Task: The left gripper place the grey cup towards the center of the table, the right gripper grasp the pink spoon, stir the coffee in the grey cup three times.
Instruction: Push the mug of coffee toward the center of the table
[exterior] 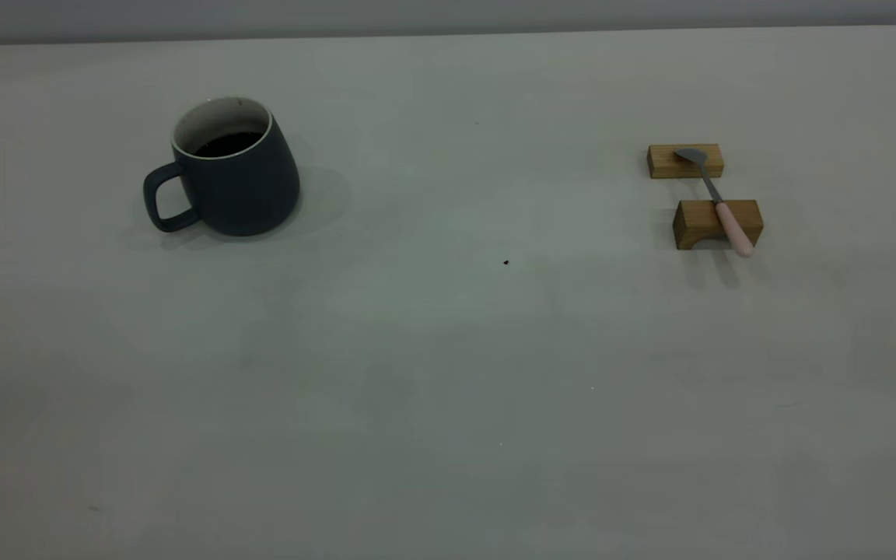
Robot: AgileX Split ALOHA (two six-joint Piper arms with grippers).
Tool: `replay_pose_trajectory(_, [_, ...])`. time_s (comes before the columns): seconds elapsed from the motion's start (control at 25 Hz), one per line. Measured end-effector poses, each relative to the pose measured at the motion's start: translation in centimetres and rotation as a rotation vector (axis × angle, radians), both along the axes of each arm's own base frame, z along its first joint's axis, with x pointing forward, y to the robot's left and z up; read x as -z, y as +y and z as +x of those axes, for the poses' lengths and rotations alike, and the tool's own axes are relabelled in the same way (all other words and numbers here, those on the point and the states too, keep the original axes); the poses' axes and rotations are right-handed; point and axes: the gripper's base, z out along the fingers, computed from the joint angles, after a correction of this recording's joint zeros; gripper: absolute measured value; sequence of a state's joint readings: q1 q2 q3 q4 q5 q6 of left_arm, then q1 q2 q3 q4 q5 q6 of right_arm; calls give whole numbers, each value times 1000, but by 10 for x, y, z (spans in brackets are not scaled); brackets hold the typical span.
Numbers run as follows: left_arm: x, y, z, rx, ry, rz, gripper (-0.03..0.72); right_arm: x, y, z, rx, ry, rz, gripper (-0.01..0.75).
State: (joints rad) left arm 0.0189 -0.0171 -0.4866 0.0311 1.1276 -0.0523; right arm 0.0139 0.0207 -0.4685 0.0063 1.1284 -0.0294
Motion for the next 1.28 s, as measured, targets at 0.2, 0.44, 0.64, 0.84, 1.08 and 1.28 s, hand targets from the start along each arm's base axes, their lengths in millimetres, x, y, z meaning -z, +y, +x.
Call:
replay_pose_trajectory(0.2, [0, 0, 0, 0, 0, 0, 550, 0, 0, 0, 0, 0, 0, 241])
replay_pose_trajectory(0.44, [0, 0, 0, 0, 0, 0, 550, 0, 0, 0, 0, 0, 0, 241])
replay_pose_trajectory(0.64, [0, 0, 0, 0, 0, 0, 550, 0, 0, 0, 0, 0, 1, 241])
replay_pose_trajectory(0.84, [0, 0, 0, 0, 0, 0, 550, 0, 0, 0, 0, 0, 1, 241])
replay_pose_trajectory(1.08, [-12, 0, 17, -1, 120, -2, 550, 0, 0, 0, 0, 0, 1, 241])
replay_pose_trajectory(1.28, [-25, 2, 69, 7, 303, 17, 550, 0, 0, 0, 0, 0, 1, 241])
